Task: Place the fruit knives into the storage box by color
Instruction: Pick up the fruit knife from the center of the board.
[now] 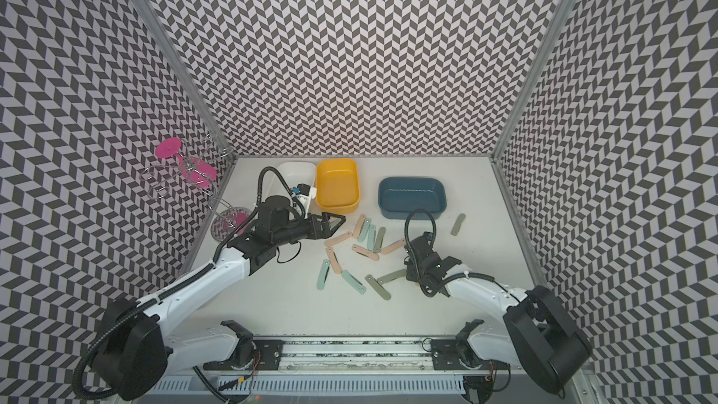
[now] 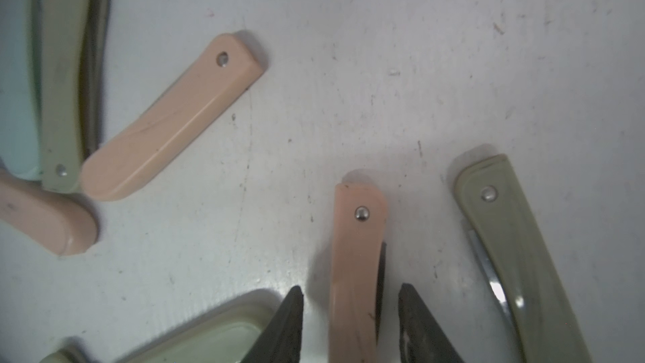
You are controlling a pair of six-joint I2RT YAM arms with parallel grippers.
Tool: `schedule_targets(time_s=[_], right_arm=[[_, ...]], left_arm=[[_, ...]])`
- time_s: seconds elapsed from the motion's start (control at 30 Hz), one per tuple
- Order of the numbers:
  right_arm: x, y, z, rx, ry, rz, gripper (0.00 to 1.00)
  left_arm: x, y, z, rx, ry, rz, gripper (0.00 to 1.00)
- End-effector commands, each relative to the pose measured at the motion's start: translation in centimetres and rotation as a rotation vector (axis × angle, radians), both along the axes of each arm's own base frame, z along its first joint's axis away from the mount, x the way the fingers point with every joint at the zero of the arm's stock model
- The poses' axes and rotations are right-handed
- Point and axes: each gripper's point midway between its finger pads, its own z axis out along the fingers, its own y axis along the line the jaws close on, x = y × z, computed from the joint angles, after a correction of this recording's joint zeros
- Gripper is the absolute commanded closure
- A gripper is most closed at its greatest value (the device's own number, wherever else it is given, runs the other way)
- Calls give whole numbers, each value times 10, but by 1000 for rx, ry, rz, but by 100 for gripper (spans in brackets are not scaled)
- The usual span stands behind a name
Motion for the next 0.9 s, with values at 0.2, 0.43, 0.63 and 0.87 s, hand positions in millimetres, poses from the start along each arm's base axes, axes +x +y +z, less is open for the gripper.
schedule_targets(time_s=[0.2, 0.43, 0.63, 0.87], right_arm=[[-22, -1, -28, -77, 134, 10, 61], [-21, -1, -36, -94, 149, 18, 71], [-16, 1, -37, -110, 143, 30, 80], [6, 4, -8, -114, 46, 17, 84]], left_arm=[[4, -3, 10, -31, -23, 0, 0], [5, -3, 13, -36, -24, 3, 0], [6, -3, 11, -37, -19, 7, 0], [10, -6, 16, -46, -22, 8, 0]])
